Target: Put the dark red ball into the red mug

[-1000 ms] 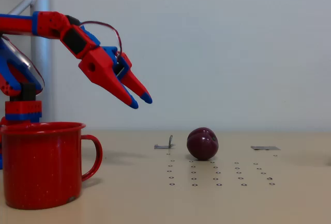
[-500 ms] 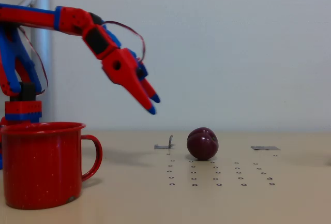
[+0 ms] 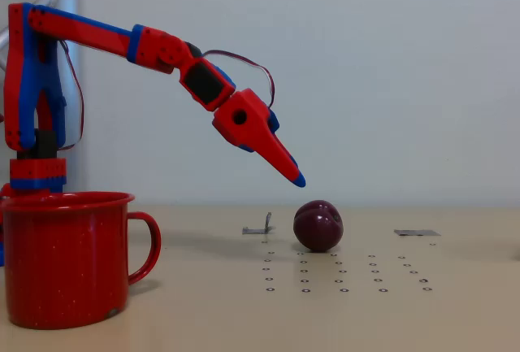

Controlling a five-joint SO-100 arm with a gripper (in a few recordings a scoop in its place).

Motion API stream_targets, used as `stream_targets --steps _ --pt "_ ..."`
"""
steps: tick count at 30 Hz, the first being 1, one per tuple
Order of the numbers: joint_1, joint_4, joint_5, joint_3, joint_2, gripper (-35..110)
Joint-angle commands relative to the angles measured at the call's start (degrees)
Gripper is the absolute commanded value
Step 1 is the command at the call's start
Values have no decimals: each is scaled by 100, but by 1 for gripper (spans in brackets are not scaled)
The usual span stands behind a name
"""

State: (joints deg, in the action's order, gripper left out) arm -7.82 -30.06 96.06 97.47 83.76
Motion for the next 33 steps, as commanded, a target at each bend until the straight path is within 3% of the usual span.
stream_targets --steps 1,12,33 --pt "185 158 9 -545 202 52" --pt "905 949 316 -554 -123 51" --pt "791 1441 633 -527 -861 50"
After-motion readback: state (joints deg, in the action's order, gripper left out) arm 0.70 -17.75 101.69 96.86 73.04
